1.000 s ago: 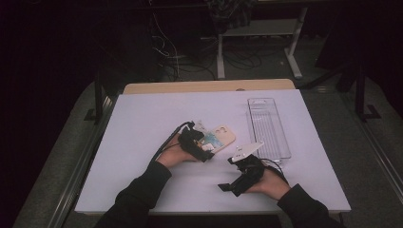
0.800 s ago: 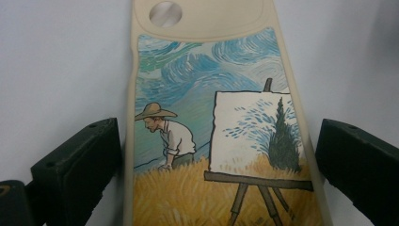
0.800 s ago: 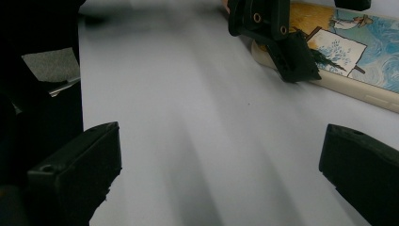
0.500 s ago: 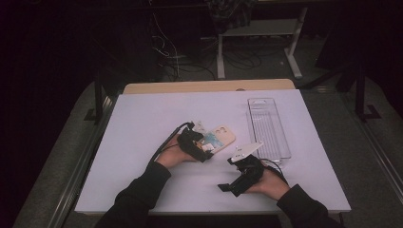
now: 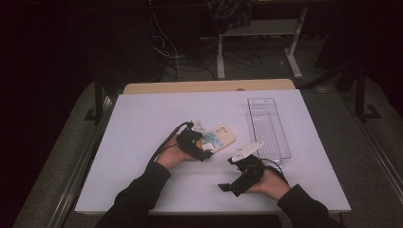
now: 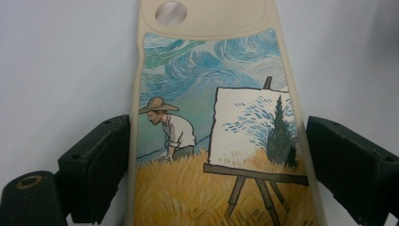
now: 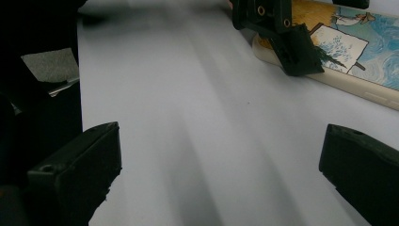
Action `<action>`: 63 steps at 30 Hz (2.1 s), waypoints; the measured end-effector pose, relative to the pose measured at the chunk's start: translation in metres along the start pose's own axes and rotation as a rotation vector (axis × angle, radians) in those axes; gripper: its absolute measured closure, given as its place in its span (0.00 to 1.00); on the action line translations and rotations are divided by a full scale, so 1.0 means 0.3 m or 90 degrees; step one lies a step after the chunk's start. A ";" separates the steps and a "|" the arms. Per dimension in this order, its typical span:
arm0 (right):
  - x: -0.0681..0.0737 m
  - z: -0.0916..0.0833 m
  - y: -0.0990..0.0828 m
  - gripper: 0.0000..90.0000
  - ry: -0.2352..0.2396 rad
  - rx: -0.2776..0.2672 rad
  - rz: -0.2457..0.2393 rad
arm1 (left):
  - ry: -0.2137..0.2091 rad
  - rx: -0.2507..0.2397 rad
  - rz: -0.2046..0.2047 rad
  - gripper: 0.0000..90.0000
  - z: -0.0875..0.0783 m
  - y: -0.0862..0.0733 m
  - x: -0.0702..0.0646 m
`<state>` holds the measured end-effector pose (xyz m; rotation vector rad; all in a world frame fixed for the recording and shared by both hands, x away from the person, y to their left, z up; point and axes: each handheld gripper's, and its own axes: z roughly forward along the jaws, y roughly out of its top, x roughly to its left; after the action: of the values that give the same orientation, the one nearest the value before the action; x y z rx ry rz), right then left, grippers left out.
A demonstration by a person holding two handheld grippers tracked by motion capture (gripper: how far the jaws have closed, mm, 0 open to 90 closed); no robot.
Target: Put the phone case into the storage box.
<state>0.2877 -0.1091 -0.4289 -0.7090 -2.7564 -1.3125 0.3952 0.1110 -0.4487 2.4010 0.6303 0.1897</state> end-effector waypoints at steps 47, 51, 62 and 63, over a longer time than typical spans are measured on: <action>-0.010 -0.005 -0.001 0.00 -0.006 -0.005 -0.001 | 0.024 -0.044 -0.018 0.13 -0.297 -0.046 0.014; -0.014 -0.007 -0.001 0.00 -0.007 -0.005 -0.002 | 0.033 -0.046 -0.023 0.13 -0.330 -0.069 0.012; -0.012 -0.009 0.003 0.00 -0.003 -0.011 0.017 | 0.048 -0.058 -0.042 0.13 -0.393 -0.143 -0.008; -0.012 -0.009 0.003 0.00 -0.003 -0.011 0.019 | 0.050 -0.059 -0.046 0.13 -0.396 -0.151 -0.011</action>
<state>0.2908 -0.1119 -0.4271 -0.7523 -2.7306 -1.3322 0.3407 0.2056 -0.3835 2.2877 0.7267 0.2774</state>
